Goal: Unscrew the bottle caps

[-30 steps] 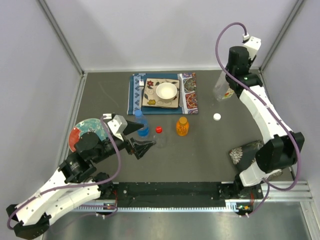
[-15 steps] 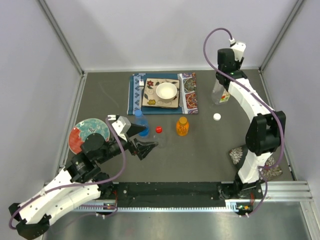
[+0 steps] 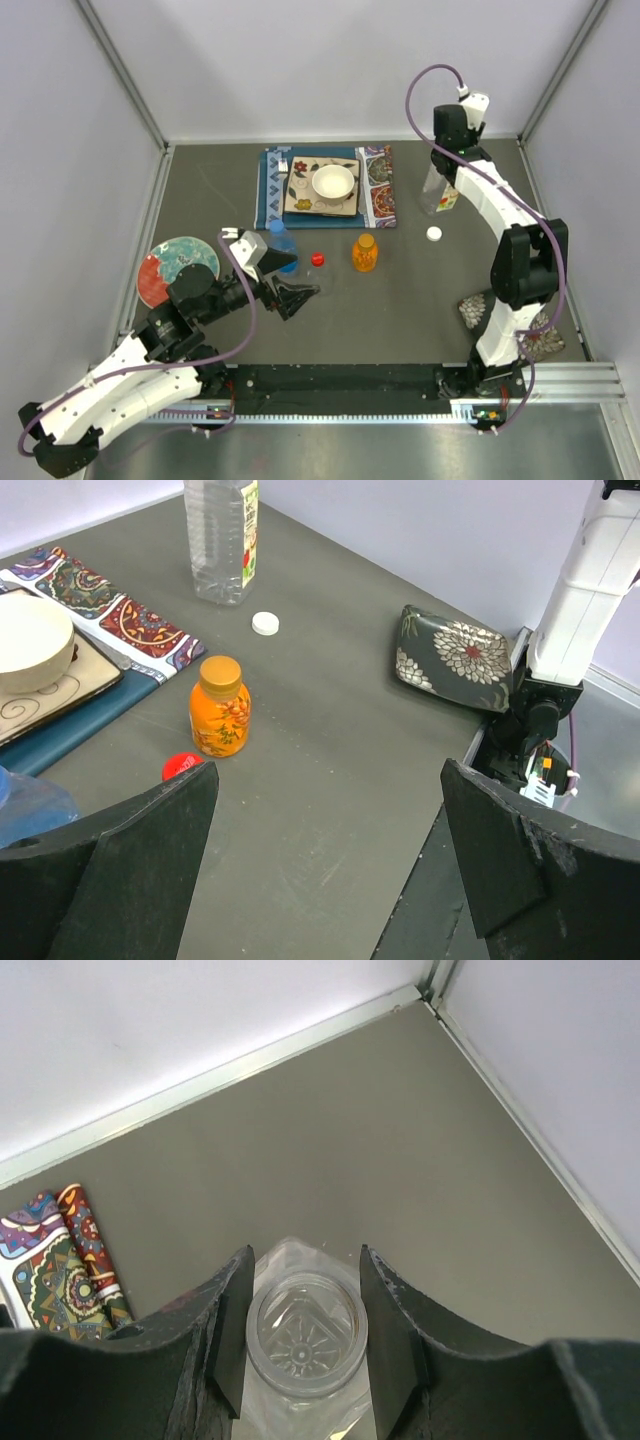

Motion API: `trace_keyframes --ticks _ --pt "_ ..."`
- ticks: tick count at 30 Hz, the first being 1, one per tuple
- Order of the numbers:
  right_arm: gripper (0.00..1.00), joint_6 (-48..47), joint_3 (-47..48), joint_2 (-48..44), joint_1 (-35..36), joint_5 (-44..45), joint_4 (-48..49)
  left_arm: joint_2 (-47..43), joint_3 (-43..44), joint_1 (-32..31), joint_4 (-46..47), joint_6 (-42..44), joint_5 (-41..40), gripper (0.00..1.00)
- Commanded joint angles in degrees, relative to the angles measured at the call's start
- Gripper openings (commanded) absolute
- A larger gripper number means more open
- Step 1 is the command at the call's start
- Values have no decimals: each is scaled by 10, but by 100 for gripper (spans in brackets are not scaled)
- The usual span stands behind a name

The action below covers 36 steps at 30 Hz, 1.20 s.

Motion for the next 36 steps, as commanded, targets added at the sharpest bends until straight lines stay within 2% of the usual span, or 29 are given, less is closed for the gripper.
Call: trace_keyframes --ticks 1,2,4,5,8,14,30,36 --pt "12 16 -24 -5 -7 -25 -3 6 5 0 34 -7 12 98" --pt "22 16 -26 -6 -7 -26 -3 6 5 0 35 -9 13 98" --pt "35 16 -28 -10 -8 -37 -5 7 5 0 35 -10 16 98" --pt "47 17 -28 -11 -7 -39 -6 9 6 1 35 -11 15 98" --pt "61 21 -26 -21 -7 -47 -11 8 8 1 34 -12 14 98" --pt "68 37 -19 -44 -7 -66 -26 12 11 0 35 -13 14 98" --pt "68 42 -26 -69 -6 -89 -42 11 7 0 35 -24 27 98" --pt "80 59 -7 -116 -4 -95 -53 9 11 1 30 -20 21 98"
